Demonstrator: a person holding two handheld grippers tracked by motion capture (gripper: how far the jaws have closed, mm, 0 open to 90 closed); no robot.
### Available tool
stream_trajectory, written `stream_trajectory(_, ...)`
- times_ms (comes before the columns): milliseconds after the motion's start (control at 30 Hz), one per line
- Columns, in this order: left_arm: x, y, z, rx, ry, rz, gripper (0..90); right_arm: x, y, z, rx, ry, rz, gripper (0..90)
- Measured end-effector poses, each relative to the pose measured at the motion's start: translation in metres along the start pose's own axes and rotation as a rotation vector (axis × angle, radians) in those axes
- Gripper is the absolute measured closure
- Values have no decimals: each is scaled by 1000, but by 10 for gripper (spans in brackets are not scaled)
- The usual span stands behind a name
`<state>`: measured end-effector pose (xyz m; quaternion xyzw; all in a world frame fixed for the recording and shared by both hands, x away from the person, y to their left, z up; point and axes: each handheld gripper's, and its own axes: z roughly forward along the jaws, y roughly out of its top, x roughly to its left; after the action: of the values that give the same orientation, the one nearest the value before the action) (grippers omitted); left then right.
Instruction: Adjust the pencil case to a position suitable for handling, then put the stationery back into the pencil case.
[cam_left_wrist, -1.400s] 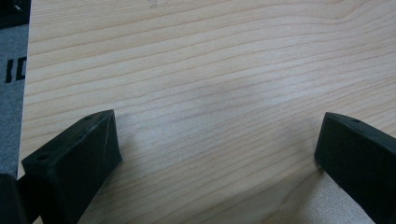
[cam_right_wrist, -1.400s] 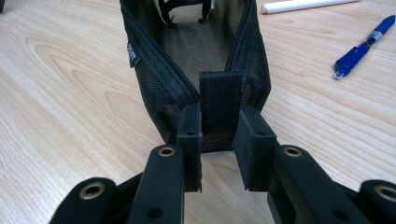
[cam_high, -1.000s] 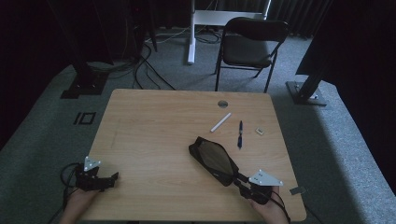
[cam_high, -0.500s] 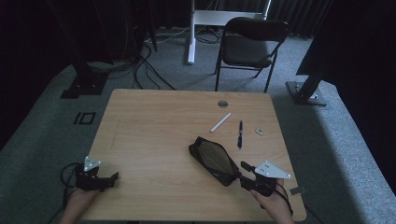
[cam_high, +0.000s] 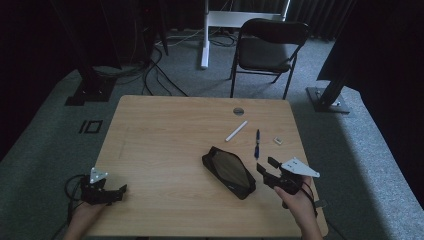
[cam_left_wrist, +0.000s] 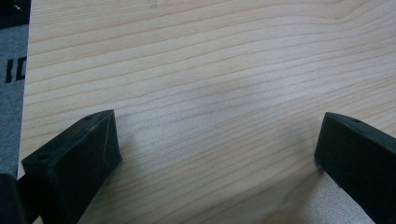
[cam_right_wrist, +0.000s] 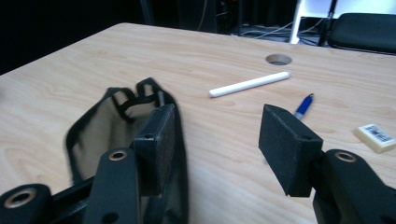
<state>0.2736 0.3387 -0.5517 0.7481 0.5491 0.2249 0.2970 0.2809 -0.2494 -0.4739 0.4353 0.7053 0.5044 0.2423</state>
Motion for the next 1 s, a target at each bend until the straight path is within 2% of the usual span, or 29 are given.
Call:
stream_trajectory(167,0,0,0,0,0,0,1,-9,3,7,6,-17,8,422)
stream_trajectory(400,0,0,0,0,0,0,1,-25,4,25,26,-75,13,413)
stream_trajectory(633,0,0,0,0,0,0,1,-34,4,39,44,-104,22,413)
stream_trajectory(833,0,0,0,-1,0,-1,1,-46,1,59,92,-123,38,413)
stream_trajectory(1000,0,0,0,0,0,-1,1,-52,-2,71,109,-147,60,413)
